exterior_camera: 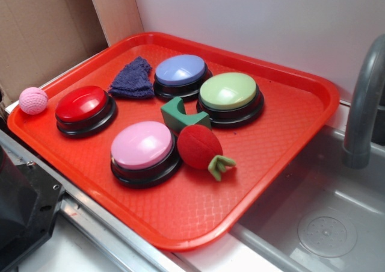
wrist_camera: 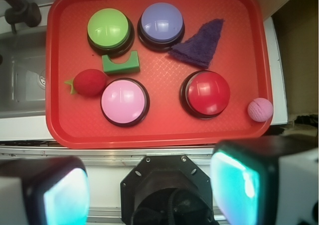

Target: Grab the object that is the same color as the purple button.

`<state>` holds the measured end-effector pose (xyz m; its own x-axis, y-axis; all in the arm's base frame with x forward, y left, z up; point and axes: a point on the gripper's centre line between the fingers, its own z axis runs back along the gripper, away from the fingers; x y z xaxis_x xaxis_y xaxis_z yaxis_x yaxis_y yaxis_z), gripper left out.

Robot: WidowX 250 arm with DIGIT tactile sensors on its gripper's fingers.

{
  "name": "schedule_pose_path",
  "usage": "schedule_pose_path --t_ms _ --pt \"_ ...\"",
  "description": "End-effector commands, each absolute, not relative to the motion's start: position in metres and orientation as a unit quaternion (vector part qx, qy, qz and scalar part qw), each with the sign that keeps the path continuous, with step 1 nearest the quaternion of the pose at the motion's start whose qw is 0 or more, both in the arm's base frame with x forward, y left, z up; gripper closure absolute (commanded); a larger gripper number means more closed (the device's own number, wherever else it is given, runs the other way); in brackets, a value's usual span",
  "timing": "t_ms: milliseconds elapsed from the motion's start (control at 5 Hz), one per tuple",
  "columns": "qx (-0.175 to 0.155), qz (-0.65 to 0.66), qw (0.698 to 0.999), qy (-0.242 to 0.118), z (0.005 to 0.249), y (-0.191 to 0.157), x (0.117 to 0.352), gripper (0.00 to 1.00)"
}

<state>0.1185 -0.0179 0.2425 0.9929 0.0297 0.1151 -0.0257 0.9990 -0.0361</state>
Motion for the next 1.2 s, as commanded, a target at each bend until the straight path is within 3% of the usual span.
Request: schedule_pose_path --t_ms 0,400,1000 --pt "-0.017 0.014 0.998 -0.058 0.243 -0.018 0.118 0.00" --pt "-0.009 0.082 0.995 -0.054 0.222 0.004 0.136 0.00" --pt "-0.029 0.382 0.922 -0.063 0.159 0.075 0.192 0.00"
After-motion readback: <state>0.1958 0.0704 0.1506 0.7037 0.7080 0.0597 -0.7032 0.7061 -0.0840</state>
